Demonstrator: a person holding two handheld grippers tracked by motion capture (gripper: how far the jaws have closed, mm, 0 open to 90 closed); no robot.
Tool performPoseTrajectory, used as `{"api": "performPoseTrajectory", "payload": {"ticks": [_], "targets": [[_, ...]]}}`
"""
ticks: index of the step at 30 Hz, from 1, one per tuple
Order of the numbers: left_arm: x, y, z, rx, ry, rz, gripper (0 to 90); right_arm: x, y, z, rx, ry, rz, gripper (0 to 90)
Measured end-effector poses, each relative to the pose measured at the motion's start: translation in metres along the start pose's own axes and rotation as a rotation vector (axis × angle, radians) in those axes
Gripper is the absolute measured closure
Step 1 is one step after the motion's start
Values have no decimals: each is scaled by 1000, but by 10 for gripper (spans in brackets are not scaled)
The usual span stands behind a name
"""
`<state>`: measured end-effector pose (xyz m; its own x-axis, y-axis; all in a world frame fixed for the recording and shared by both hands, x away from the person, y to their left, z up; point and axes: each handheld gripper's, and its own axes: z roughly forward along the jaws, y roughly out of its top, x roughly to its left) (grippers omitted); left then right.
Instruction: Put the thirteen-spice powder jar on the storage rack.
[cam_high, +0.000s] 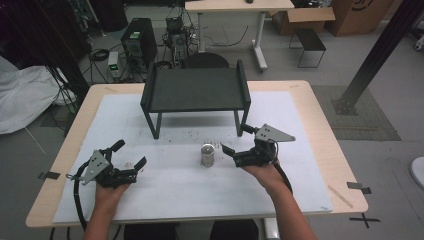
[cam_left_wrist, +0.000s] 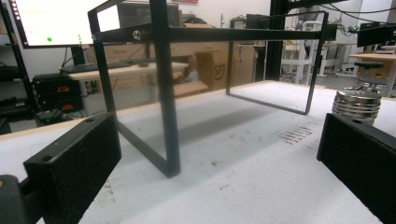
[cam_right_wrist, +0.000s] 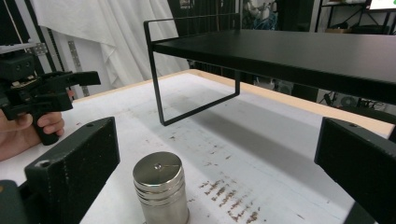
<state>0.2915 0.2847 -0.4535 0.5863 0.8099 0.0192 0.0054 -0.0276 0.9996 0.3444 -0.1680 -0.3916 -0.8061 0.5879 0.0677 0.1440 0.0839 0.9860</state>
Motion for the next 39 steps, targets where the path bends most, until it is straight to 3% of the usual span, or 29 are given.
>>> {"api": "performPoseTrajectory", "payload": {"ticks": [24, 39], "targets": [[0, 0, 0, 1, 1, -4, 2, 9, -11, 29, 108, 87, 26, 0], [0, 0, 0, 1, 0, -6, 2, 15, -26, 55, 242, 118, 42, 0]]}}
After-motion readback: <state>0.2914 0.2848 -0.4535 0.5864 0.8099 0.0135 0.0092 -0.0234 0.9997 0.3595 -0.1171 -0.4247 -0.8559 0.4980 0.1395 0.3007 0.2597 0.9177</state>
